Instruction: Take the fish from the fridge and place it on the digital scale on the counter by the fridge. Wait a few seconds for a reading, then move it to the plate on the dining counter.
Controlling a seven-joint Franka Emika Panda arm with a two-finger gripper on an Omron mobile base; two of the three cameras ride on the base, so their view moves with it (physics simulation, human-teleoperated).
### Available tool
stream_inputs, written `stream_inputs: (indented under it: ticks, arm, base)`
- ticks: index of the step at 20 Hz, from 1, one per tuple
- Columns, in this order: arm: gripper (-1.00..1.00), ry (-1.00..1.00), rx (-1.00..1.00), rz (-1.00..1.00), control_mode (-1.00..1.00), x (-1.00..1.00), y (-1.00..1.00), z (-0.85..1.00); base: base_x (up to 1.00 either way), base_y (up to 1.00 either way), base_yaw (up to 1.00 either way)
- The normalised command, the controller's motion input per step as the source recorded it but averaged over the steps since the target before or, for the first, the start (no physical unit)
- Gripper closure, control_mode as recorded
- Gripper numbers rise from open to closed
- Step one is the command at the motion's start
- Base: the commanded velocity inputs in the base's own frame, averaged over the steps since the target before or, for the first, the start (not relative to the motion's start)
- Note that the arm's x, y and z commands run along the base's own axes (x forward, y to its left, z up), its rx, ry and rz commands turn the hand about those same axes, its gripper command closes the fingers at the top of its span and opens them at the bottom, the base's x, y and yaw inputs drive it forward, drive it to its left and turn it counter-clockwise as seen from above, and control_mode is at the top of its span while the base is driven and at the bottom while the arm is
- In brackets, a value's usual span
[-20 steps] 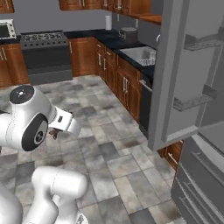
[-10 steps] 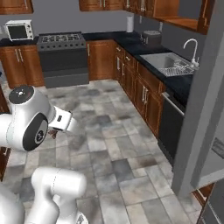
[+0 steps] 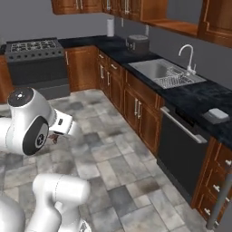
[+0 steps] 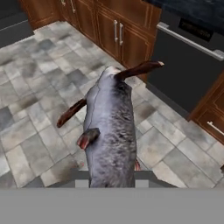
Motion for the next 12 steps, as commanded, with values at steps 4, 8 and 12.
stream_inputs:
  ticks: [4, 8, 12]
  arm:
    - [1.00, 0.00, 0.00, 0.00, 1.00, 0.00, 0.00, 0.00]
    - [1.00, 0.00, 0.00, 0.00, 1.00, 0.00, 0.00, 0.00]
    - [1.00, 0.00, 0.00, 0.00, 1.00, 0.00, 0.00, 0.00]
  base:
    - [0.97, 0.31, -0.53]
    - [0.82, 0.27, -0.62]
    - [0.73, 0.26, -0.65]
